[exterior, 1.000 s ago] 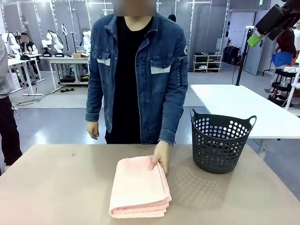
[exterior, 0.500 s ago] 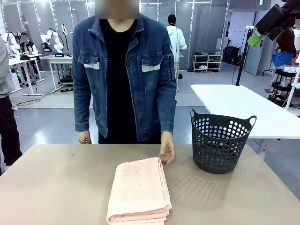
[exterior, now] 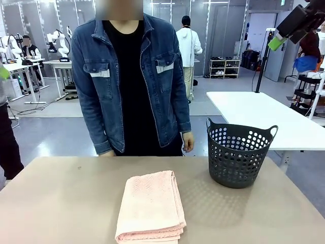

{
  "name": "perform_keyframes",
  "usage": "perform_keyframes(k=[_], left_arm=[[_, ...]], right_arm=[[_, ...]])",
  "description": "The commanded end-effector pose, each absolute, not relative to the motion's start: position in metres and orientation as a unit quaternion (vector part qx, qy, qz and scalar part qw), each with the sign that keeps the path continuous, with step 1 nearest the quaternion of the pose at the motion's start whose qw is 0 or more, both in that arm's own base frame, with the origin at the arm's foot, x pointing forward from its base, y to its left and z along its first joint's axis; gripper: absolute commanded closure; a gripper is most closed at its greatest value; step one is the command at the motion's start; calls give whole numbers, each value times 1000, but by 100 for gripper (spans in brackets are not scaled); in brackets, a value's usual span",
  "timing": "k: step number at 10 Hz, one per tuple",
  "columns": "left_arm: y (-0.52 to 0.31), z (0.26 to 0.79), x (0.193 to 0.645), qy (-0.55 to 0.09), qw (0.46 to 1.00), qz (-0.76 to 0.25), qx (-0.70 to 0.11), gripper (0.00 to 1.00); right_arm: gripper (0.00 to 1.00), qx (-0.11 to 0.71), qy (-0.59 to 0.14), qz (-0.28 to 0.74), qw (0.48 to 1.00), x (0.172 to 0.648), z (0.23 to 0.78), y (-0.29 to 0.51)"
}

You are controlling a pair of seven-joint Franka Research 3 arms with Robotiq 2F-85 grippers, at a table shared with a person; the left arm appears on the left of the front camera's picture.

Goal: Fold the towel.
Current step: Pick up the 100 cm Hotel Towel and place it on the left side of the table.

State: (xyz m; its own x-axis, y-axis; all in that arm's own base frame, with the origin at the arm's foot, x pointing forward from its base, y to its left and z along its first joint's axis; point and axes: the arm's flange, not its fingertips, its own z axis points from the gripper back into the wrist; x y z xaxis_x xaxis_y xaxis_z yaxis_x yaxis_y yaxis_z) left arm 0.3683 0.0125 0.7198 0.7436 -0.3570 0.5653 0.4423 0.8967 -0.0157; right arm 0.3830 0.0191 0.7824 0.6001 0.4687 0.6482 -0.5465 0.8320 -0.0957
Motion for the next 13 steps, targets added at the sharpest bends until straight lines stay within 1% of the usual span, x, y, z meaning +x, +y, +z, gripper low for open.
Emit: perform_keyframes(k=[1,3,6,10,13], left_arm=[[12,676,356,-285,931,-188,-130,0],[11,622,361,-248,933,-192,-178,0],[-1,534,380,-191,923,-186,-277,0],[-30,447,397,-151,921,-163,-318,0],[-62,405,402,-122,918,-148,-347,0]], right_arm=[[0,61,-347,283,892,385,784,19],[0,61,-347,283,892,385,784,19],[0,61,-347,283,892,385,784,19],[0,61,-347,283,892,385,784,19],[0,61,-347,283,892,385,784,19]])
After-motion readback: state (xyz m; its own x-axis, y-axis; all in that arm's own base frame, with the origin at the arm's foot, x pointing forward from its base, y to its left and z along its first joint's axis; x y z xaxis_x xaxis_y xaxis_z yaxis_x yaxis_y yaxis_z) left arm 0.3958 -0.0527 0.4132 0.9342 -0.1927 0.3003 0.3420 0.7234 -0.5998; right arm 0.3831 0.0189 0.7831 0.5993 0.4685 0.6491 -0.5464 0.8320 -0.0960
